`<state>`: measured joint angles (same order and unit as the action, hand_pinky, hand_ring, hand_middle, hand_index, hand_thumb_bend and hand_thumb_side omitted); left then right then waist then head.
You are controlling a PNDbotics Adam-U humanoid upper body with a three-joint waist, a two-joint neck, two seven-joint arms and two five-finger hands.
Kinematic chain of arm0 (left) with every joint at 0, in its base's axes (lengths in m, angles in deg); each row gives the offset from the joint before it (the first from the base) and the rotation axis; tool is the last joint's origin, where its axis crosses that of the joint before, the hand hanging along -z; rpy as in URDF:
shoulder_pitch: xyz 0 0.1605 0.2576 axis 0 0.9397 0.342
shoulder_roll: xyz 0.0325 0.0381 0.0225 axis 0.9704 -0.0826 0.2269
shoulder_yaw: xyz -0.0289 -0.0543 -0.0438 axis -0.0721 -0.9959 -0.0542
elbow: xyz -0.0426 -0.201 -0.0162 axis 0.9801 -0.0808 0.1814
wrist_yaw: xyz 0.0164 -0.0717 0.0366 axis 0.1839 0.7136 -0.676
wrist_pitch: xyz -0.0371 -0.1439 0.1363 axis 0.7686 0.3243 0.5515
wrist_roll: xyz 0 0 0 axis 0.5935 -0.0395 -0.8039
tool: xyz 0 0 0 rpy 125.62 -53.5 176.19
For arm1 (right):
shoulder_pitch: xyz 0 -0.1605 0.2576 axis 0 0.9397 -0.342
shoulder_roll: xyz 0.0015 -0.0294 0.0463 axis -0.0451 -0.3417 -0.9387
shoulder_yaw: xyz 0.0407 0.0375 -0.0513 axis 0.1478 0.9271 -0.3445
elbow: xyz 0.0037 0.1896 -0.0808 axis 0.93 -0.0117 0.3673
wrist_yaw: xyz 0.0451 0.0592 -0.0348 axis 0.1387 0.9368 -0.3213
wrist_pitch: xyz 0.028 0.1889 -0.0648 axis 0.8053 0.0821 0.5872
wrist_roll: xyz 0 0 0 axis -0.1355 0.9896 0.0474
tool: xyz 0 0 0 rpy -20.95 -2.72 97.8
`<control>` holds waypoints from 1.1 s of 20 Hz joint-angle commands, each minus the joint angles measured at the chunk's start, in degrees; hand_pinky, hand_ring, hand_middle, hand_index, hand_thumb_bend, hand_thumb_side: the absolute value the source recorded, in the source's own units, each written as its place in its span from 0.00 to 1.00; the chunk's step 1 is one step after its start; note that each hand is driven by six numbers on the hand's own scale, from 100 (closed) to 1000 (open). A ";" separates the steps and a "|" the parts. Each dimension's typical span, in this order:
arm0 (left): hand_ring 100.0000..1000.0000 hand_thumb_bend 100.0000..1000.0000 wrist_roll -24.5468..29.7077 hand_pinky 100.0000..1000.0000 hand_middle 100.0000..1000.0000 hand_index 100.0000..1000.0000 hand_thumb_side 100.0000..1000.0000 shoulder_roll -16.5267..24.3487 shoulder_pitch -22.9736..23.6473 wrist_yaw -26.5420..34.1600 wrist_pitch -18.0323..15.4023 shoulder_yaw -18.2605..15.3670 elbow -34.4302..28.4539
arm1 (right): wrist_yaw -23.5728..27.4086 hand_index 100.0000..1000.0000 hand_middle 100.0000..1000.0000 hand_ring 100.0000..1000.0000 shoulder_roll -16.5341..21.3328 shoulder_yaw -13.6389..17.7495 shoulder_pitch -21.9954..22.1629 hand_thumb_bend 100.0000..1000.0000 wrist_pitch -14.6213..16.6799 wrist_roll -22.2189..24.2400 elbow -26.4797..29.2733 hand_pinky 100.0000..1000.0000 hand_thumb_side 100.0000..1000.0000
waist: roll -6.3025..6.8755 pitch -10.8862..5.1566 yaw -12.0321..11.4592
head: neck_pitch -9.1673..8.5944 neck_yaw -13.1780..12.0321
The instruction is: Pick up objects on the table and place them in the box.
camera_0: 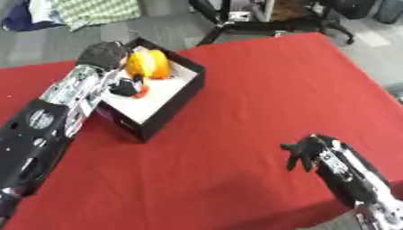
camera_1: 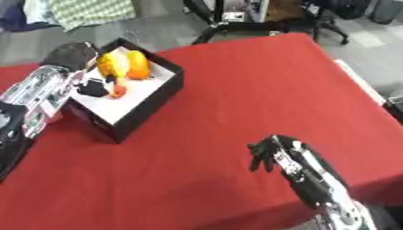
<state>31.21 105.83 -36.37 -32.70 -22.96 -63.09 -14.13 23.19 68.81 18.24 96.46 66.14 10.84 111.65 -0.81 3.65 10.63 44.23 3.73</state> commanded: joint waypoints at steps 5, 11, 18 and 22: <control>0.61 0.08 -6.22 0.75 0.66 0.93 0.86 -0.58 -1.52 1.09 -1.57 -0.88 2.77 | 0.23 0.52 0.18 0.41 0.34 -0.03 -0.35 0.00 0.19 0.20 1.09 0.88 0.65 | -0.32 -0.48 -0.07 | -0.11 0.34; 0.65 0.26 -9.22 0.76 0.71 0.95 1.00 -0.49 -1.08 3.05 -1.32 -0.05 1.75 | 0.12 0.52 0.18 0.41 0.34 -0.02 -0.32 0.00 0.20 0.17 1.11 0.88 0.65 | -0.24 -0.45 -0.12 | -0.11 0.38; 0.66 0.33 -10.21 0.77 0.72 0.95 1.00 0.36 -0.50 3.11 -1.00 0.20 1.10 | -0.09 0.52 0.18 0.41 0.37 0.01 -0.16 0.00 0.18 0.06 1.11 0.88 0.66 | -0.21 -0.42 -0.36 | -0.11 0.65; 0.65 0.27 -10.07 0.77 0.71 0.94 1.00 2.78 0.00 4.87 -0.69 -0.02 -2.30 | -0.24 0.52 0.18 0.41 0.33 0.23 -0.12 0.00 0.19 -0.15 1.08 0.88 0.66 | -0.10 -0.40 -0.72 | -0.11 1.06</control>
<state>21.25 106.47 -35.40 -28.44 -23.81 -62.70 -14.43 23.12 68.81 18.26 96.55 66.20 10.76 111.65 -0.81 3.66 9.88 44.23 4.48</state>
